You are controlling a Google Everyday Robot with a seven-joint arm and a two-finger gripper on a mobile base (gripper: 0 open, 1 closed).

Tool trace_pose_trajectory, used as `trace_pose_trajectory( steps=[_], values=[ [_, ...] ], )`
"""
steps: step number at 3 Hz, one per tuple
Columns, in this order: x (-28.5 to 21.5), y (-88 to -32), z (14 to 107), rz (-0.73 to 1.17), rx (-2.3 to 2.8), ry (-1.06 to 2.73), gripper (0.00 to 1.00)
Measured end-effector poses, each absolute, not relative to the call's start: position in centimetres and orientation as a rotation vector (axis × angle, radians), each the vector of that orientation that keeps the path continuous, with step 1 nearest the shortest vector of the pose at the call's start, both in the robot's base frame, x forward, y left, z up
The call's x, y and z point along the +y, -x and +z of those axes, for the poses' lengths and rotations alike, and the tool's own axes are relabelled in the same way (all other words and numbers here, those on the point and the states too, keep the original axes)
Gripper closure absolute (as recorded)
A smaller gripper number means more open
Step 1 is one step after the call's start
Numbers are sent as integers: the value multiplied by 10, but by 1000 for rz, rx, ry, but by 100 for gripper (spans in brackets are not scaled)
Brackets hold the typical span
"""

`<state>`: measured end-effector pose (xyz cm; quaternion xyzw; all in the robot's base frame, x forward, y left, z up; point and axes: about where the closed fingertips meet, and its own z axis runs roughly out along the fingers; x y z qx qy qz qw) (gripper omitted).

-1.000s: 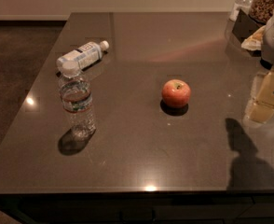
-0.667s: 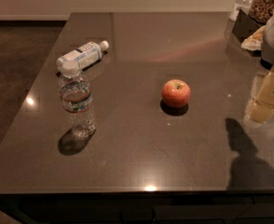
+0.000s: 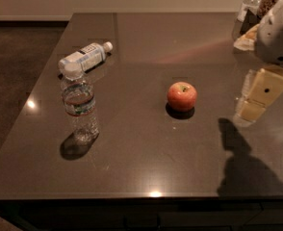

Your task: Pick water bottle

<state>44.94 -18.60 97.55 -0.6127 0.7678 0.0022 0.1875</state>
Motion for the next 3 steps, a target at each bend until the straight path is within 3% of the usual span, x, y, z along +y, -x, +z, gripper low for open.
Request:
trace_pose_trajectory(
  steps=[3],
  values=[
    [-51,-476,960,286,1928,1793,0]
  ],
)
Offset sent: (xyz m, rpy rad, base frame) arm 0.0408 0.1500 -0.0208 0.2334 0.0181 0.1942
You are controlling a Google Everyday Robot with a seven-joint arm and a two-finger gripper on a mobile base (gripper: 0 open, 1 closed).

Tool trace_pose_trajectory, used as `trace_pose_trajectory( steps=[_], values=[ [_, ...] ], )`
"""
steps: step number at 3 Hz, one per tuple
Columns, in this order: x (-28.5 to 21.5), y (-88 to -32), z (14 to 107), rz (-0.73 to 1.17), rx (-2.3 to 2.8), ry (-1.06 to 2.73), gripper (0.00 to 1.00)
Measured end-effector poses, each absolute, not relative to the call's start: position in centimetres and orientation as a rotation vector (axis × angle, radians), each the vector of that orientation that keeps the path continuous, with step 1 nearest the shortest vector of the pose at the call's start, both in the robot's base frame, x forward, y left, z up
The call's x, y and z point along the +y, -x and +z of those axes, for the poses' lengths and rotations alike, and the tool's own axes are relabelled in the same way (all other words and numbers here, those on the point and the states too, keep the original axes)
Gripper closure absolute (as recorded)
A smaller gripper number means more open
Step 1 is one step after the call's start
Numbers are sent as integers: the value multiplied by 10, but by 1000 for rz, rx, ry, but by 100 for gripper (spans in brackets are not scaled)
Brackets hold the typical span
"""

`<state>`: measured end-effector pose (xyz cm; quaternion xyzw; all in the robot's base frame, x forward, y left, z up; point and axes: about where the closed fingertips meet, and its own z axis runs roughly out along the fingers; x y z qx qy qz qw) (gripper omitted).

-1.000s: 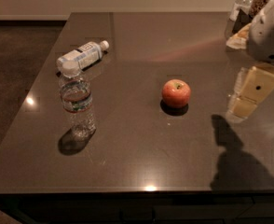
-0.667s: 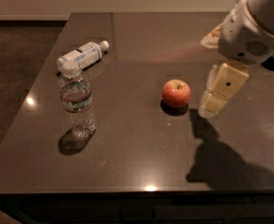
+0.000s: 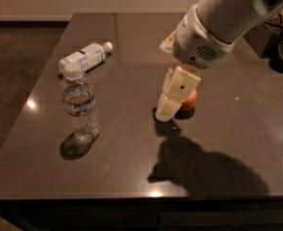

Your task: Pick water bottle

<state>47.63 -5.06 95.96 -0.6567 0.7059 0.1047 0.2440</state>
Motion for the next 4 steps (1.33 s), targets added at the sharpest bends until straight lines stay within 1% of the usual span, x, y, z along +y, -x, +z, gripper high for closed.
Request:
trace_pose_trajectory(
  steps=[2,4],
  values=[
    [37,-454,949,484,1792,1795,0],
    [96,-454,949,605,1681,1725,0]
  ],
)
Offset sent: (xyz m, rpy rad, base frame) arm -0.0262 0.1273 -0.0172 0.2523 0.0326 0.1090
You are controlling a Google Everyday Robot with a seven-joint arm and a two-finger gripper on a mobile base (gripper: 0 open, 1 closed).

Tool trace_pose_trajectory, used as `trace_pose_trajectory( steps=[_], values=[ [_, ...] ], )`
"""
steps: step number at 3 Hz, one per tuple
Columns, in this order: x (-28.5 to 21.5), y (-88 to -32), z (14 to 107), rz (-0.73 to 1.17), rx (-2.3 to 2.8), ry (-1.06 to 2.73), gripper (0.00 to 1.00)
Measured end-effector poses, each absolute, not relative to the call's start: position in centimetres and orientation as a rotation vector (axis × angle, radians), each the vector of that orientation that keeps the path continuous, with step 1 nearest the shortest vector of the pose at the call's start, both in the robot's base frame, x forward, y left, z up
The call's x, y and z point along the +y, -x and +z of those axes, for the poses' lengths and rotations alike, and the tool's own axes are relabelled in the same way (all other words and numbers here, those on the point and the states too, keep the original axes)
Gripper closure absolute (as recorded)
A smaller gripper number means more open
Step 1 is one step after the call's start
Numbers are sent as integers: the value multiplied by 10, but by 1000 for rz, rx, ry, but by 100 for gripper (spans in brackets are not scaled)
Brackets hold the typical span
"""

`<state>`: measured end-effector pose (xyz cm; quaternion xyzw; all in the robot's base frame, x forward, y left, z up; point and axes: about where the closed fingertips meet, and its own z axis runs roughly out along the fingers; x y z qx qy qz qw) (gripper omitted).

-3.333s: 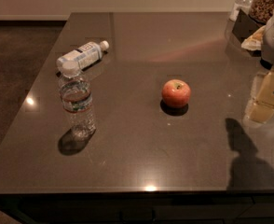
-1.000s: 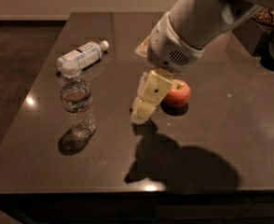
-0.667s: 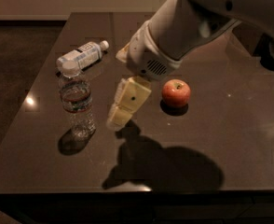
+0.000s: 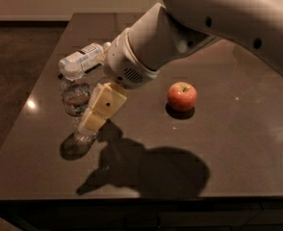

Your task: Pick water bottle

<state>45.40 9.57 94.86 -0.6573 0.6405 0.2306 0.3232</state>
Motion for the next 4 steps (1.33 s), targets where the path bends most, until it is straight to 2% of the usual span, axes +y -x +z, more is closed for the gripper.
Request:
trace_pose_trajectory(
  steps=[1,2,3,4],
  values=[
    [110,-458,944,649,1664,1721,0],
    [119,-462,938,696,1661,1727,21],
    [124,-460,940,754,1654,1738,52],
    [123,-455,947,788,1645,1731,75]
  ],
)
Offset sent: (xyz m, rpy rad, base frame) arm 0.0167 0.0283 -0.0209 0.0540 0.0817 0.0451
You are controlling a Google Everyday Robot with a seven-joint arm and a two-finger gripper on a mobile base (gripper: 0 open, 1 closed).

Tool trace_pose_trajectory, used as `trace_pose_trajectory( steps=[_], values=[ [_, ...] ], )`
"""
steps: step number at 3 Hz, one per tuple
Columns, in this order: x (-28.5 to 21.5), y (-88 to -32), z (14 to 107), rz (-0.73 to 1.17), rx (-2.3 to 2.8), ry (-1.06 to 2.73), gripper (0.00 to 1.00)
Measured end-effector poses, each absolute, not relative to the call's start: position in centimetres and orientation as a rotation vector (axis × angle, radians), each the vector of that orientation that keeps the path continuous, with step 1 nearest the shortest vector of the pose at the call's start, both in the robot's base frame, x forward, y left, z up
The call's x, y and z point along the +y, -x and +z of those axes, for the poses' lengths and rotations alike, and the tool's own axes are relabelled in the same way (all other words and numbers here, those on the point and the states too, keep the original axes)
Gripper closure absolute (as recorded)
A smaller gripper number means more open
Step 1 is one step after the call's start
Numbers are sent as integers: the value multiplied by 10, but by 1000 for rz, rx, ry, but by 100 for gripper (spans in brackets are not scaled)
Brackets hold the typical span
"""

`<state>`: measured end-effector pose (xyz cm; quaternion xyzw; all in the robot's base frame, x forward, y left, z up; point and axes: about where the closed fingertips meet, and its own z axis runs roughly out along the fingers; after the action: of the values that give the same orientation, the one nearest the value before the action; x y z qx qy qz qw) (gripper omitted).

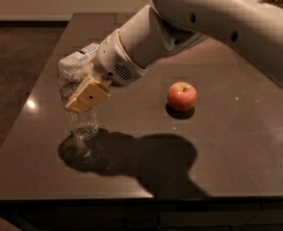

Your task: Pick water bottle

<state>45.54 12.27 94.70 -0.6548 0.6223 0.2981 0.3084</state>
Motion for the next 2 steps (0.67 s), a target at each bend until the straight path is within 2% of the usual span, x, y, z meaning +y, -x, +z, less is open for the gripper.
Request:
trace_pose_trajectory(
  steps=[1,2],
  values=[
    [114,-457,967,802,1635,1725,98],
    [100,-464,1002,790,1602,1731,100]
  ],
)
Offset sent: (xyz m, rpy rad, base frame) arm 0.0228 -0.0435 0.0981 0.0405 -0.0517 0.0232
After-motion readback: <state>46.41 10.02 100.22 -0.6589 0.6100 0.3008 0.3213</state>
